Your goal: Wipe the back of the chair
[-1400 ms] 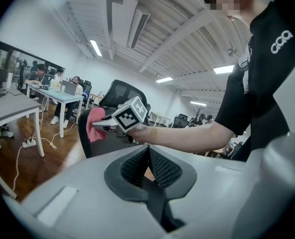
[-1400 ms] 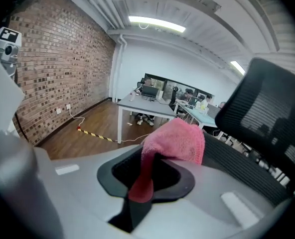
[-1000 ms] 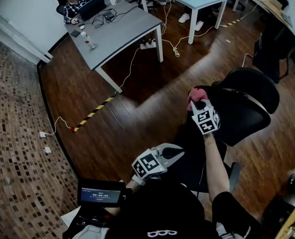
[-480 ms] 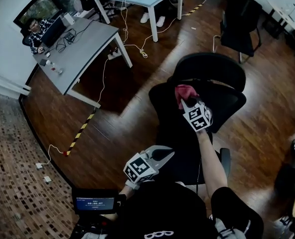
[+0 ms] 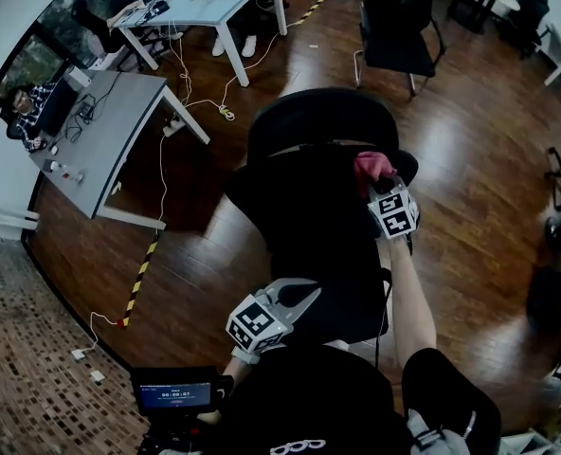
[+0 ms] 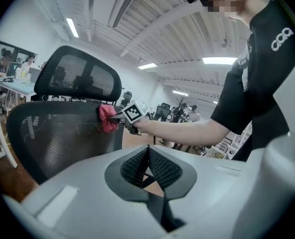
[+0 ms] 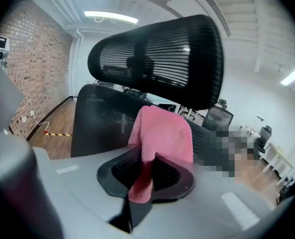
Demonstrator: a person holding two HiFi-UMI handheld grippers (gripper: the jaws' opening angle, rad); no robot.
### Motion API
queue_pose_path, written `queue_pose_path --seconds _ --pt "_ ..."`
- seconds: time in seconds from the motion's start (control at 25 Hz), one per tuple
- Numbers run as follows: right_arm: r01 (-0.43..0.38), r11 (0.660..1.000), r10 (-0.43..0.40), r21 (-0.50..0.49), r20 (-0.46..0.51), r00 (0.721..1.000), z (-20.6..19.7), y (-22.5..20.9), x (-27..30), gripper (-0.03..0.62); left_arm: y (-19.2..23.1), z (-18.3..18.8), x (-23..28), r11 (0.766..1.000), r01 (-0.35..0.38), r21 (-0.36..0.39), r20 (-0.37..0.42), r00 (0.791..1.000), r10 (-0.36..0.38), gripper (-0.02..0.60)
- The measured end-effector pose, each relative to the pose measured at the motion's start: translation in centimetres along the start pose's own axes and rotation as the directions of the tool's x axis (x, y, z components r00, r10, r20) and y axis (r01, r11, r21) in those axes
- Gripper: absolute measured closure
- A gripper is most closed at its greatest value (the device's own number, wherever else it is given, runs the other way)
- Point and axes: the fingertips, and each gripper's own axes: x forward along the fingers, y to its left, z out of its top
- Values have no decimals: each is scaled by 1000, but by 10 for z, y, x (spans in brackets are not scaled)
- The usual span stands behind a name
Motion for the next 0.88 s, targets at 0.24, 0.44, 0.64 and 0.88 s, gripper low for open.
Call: queue_pose_path --seconds 0.24,0.44,0.64,0.88 --pt "105 993 -103 53 -32 994 -39 -62 -31 548 -11 2 12 1000 16 6 -12 1000 -16 606" --pt "190 977 -184 102 -63 981 -67 -95 -50 549 -10 -1 12 1000 10 8 -18 1000 -10 606" --pt "271 950 -256 154 -112 960 -86 -99 -55 549 -7 -2 5 1000 4 8 -13 1000 -4 606" --pt "188 977 -178 105 -101 979 -61 -41 -23 549 1 -4 -16 1000 -16 -4 -6 1000 16 606"
